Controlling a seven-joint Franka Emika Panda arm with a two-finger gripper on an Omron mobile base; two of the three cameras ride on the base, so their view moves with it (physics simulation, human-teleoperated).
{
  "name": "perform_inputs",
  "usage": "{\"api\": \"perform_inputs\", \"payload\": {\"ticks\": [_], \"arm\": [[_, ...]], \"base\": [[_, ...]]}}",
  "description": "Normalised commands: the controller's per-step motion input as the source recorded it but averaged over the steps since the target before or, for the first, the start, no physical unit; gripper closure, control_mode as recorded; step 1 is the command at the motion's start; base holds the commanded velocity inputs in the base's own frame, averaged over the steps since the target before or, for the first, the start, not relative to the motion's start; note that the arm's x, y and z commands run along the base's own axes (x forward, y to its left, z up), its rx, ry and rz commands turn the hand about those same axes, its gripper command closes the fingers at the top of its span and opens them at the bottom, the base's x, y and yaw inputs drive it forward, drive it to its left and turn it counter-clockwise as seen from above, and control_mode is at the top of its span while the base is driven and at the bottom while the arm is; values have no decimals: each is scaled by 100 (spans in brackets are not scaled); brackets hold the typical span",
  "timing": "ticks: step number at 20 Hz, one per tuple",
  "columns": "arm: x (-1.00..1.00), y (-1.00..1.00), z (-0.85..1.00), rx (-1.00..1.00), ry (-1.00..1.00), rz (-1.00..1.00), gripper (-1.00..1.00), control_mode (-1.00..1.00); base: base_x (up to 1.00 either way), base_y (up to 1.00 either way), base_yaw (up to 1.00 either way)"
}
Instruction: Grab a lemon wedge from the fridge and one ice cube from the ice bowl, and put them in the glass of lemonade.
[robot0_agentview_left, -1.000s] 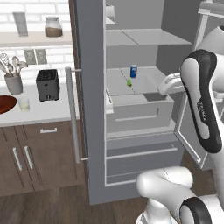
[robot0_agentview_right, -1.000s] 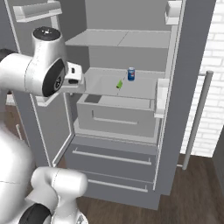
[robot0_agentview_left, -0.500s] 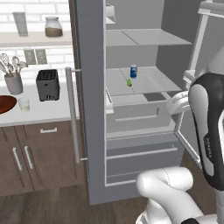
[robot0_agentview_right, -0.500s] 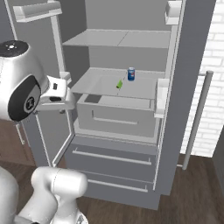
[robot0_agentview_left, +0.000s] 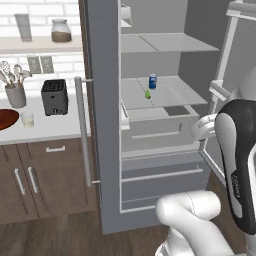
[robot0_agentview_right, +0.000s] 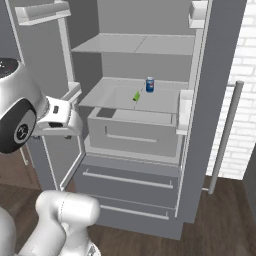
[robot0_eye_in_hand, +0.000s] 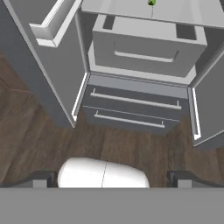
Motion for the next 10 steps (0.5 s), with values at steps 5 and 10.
{"api": "perform_inputs", "payload": {"ticks": [5,10], "arm": [[-6,-1,-11,0,0,0,-100,-100],[-6,-6,-23,0,0,0,-100,-100]], "base": [[0,0,0],[0,0,0]]}}
